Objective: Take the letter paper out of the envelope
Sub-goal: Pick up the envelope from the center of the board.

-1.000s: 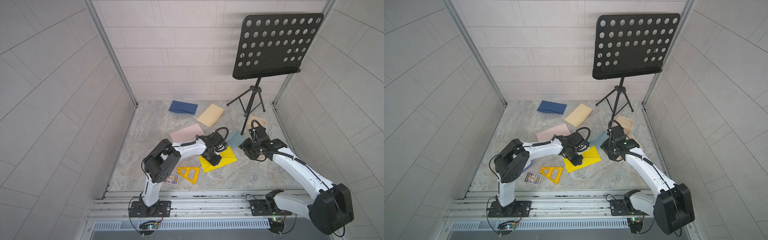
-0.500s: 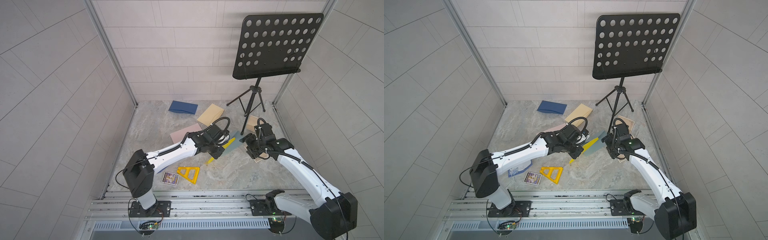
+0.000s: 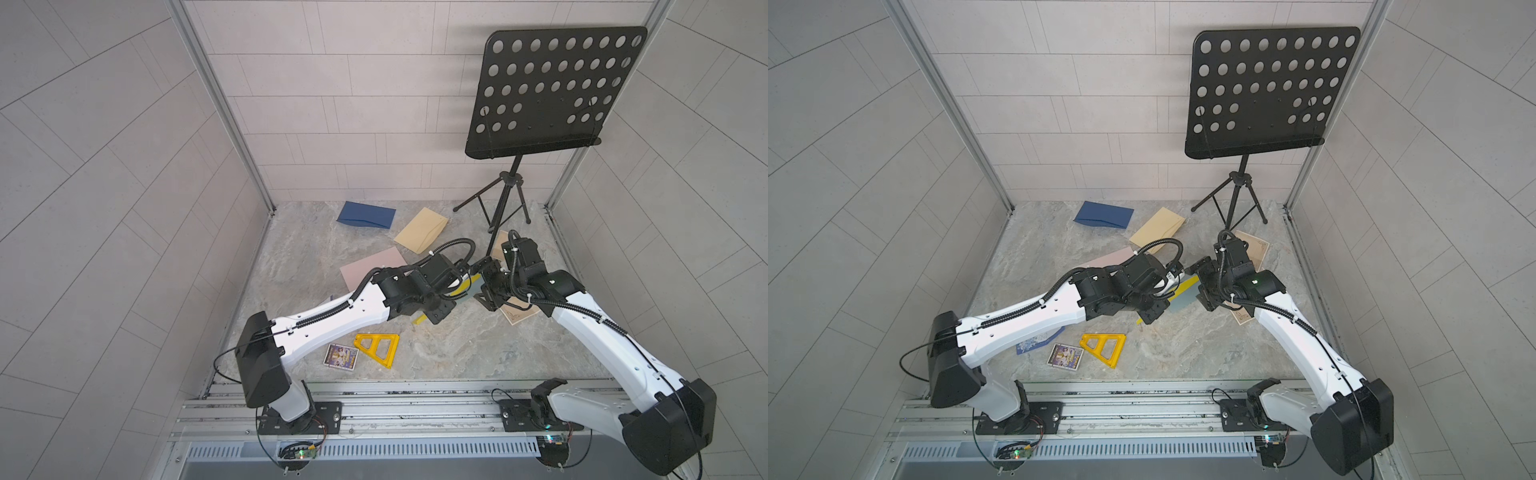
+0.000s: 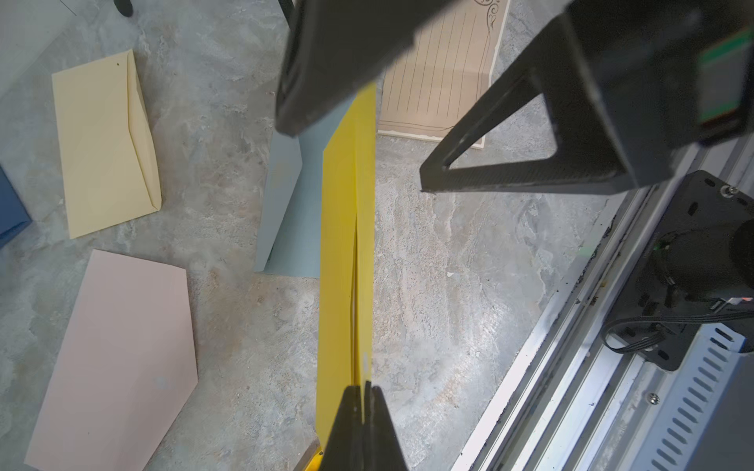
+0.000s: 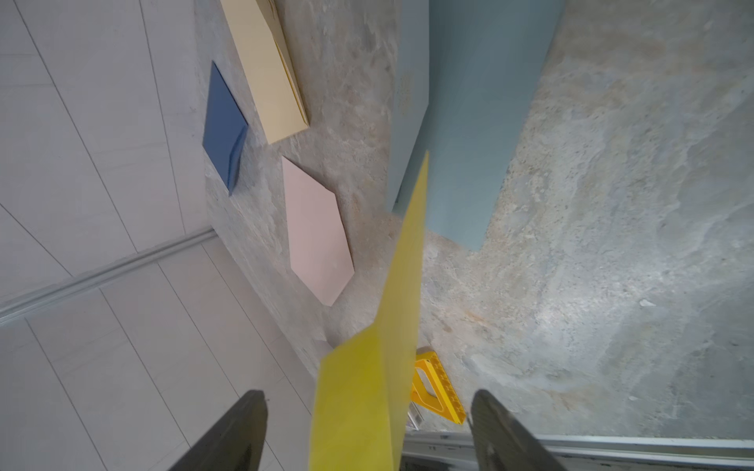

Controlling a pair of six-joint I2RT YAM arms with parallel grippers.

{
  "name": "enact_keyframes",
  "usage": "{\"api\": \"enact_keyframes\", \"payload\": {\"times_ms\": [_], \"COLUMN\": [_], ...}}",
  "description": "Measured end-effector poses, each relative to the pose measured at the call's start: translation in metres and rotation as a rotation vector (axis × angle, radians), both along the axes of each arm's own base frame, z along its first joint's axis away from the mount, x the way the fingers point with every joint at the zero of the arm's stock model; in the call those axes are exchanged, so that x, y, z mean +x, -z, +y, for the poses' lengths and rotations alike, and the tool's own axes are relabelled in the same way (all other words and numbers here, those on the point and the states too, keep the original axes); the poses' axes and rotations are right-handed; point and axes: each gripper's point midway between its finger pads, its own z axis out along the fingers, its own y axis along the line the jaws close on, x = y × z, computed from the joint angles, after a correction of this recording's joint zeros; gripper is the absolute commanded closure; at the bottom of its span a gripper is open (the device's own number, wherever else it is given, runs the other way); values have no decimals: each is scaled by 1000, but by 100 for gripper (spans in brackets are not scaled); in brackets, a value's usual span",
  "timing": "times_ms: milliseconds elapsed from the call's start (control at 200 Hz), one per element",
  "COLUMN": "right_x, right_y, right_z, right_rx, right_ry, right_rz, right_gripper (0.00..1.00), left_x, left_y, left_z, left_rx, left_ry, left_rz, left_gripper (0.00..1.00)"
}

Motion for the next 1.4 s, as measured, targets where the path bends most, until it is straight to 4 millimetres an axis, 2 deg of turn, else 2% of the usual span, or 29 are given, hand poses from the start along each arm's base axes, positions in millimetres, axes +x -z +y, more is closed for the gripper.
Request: {"api": "enact_keyframes", "payload": {"times_ms": [65,270,365,595,685,780,1126,1166,1216,1256,1326,1401], "right_x": [0,2,2,1,0,0,1,1,2,2,3,7], "right_y": [1,-3,-2,0,1,2,4,4,4,4,4,-1], "right_z": [1,6,9,11,13,15,16,16,16,15,14,13], "right_rx": [10,31,38,42,48,55,66,67,65,60,47,24], "right_ry": [8,15,17,19,23,22,44,45,44,46,41,28], "right_rz": [5,-6,-3,0,1,-2,4,2,-1,-3,-13,-41], "right_gripper": [44,68,73,73,66,66,100,100,100,100,100,100], "left_x": [-1,0,0,-1,-2,-2,-4,-4,-5,-4,-5,-3], "left_y": [-3,-2,-1,-1,-4,-7,-20,-20,-20,-22,-30,-49], "left_z": [-1,2,4,7,9,11,9,8,8,8,8,9], "left_rx": [3,24,32,45,46,50,46,47,47,39,14,-51], "left_ry": [3,-3,-6,-10,-7,-7,13,14,15,8,-8,-46], "left_rz": [-11,-27,-26,-29,-35,-47,-84,-83,-83,-82,-82,-95], "left_gripper": [100,100,100,100,100,100,100,92,66,51,40,30]}}
